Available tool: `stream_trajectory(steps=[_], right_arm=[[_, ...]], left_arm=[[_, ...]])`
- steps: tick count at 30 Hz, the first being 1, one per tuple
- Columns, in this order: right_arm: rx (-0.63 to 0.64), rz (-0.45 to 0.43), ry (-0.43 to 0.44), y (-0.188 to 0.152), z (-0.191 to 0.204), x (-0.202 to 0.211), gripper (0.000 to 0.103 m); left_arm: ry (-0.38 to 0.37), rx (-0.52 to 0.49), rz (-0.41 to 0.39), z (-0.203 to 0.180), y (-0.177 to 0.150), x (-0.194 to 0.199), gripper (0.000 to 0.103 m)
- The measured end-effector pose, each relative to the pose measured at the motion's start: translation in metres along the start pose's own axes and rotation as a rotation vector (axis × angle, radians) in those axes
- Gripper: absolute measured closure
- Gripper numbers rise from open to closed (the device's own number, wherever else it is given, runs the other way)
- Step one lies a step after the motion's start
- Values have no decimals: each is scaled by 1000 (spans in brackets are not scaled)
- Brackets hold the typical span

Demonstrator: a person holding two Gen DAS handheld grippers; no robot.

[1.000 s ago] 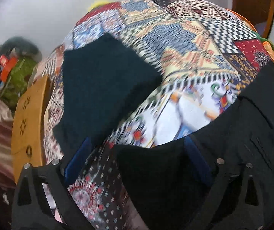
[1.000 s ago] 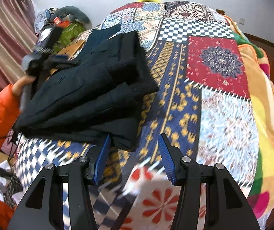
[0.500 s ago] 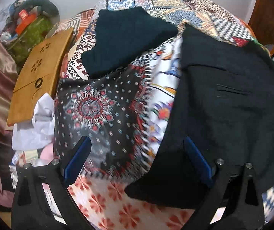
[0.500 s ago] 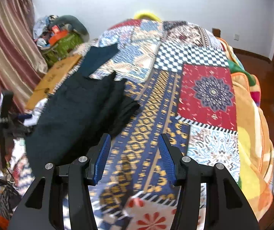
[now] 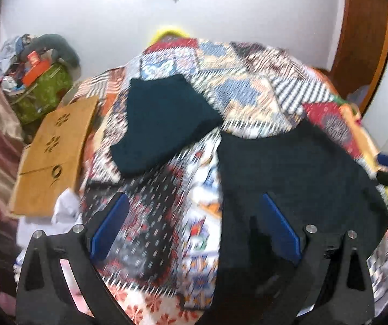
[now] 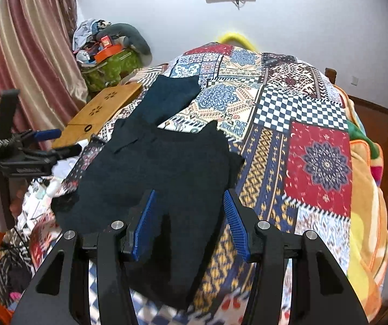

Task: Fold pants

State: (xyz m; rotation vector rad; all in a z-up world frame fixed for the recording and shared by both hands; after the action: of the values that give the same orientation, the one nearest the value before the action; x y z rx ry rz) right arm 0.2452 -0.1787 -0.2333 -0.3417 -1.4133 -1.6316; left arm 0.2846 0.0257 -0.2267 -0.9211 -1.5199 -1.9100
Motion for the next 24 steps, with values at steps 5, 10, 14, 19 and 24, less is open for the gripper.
stream_trajectory(steps=[5,10,14,19,24], right_arm=[[-3,39,-6,27,-8,-37,56],[4,101,-68,44,-21,-81,73],[40,132,-52,42,-21,-102,89],[101,94,-65,37,-26,-106,91],[64,100,-76,36,-33,-108,91]], left_arm=[[-120,-30,54,-17,28,-37,5],[-184,-61,160,-35,30,-91,33],[-231,-41,156,-41,31,-106,54],[-215,-22,127,-35,30,-113,52],[-161,-85,133,-30,39,-119,29]])
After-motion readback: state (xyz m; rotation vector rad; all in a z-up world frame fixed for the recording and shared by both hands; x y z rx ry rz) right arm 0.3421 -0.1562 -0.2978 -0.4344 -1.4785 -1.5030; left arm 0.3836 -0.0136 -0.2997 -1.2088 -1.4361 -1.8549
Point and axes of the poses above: each gripper's, at about its wrist camera, not at the fingertips, and x roughly against the way its jaws point, z to its left, y to its top, the point moved 7 cm from there along -x, roughly the way its jaws point, and after that the axes turned 8 degrees about -x, right-handed, at the moved point
